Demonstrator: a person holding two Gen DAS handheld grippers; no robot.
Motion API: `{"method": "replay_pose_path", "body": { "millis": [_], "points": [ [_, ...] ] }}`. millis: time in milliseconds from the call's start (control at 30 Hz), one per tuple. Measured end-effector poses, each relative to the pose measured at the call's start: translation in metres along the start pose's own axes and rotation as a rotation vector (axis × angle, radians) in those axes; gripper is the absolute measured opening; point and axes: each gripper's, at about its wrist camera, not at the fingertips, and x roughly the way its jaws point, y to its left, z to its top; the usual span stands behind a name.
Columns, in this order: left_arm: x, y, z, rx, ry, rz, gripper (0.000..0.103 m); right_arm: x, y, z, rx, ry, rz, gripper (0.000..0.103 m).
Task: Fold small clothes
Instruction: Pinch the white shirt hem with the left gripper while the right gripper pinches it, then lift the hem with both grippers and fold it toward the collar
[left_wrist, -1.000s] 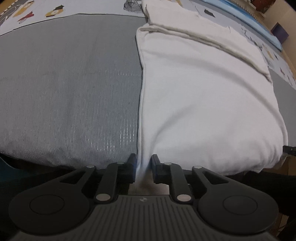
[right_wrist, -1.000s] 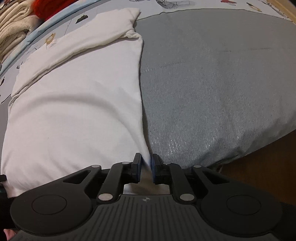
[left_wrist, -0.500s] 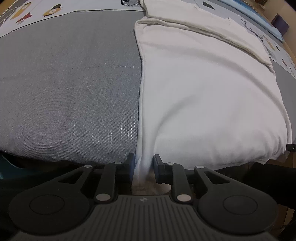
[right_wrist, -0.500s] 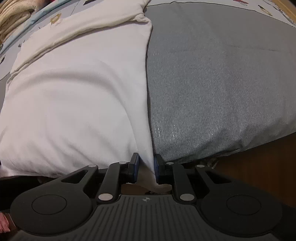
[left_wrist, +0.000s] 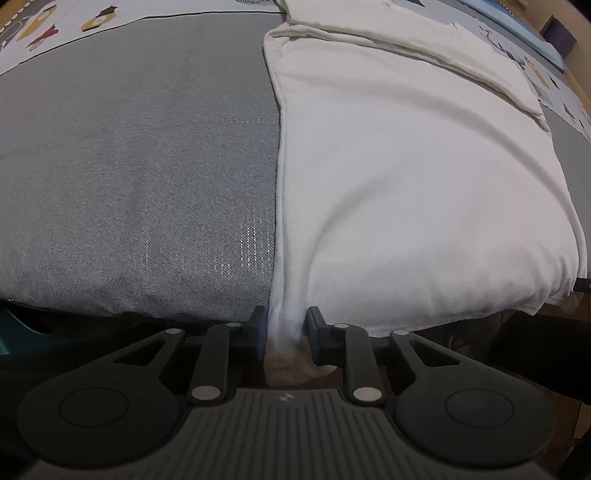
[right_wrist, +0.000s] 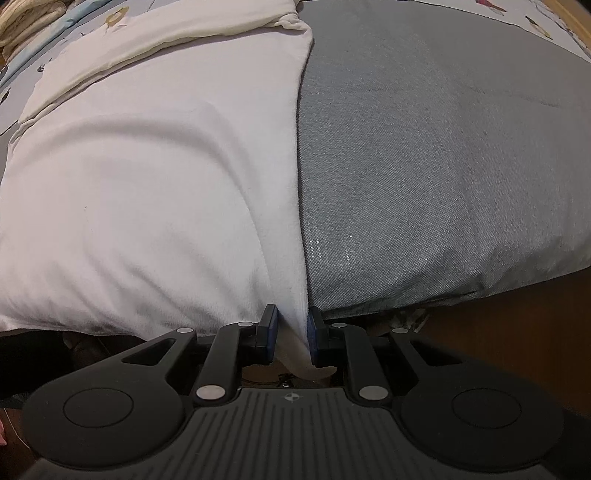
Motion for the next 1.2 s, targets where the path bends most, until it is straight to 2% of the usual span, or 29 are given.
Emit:
{"method": "replay_pose_path", "body": {
  "millis": [33,133,300,500,700,833,933,1033,1200],
  "points": [
    [-0.001,-0.001,0.000,0.007,0.000,-0.001,0.013,-0.001,-0.002,0.001,-0.002,-0.002,0.001,0.011],
    [-0.008,-0.005,-0.001,0.033,-0.004,-0.018,0.005,-0.008,-0.003,0.000,0.005,-0.020,0.010,0.004],
    [-0.046,-0.008,0.002,0.094,-0.081,-0.062,0.004,-0.041,-0.013,0.004,0.046,-0.100,0.096,0.003],
    [-0.120,0.000,-0.002,0.137,-0.240,-0.157,0.003,-0.114,-0.022,0.007,0.079,-0.263,0.213,0.003],
    [-0.210,0.017,-0.031,0.222,-0.383,-0.246,0.003,-0.192,-0.043,-0.014,0.026,-0.376,0.328,0.002],
    [-0.250,0.033,-0.044,0.208,-0.455,-0.320,0.003,-0.232,-0.063,-0.034,0.005,-0.430,0.414,0.002],
    [-0.252,0.040,-0.033,0.166,-0.464,-0.336,0.003,-0.238,-0.074,-0.035,0.035,-0.444,0.468,0.002],
    [-0.225,0.038,0.002,0.134,-0.431,-0.317,0.003,-0.221,-0.071,-0.011,0.054,-0.420,0.437,0.002],
    [-0.135,0.047,0.082,0.098,-0.331,-0.215,0.003,-0.163,-0.050,0.054,0.062,-0.364,0.360,0.002]
  ]
}}
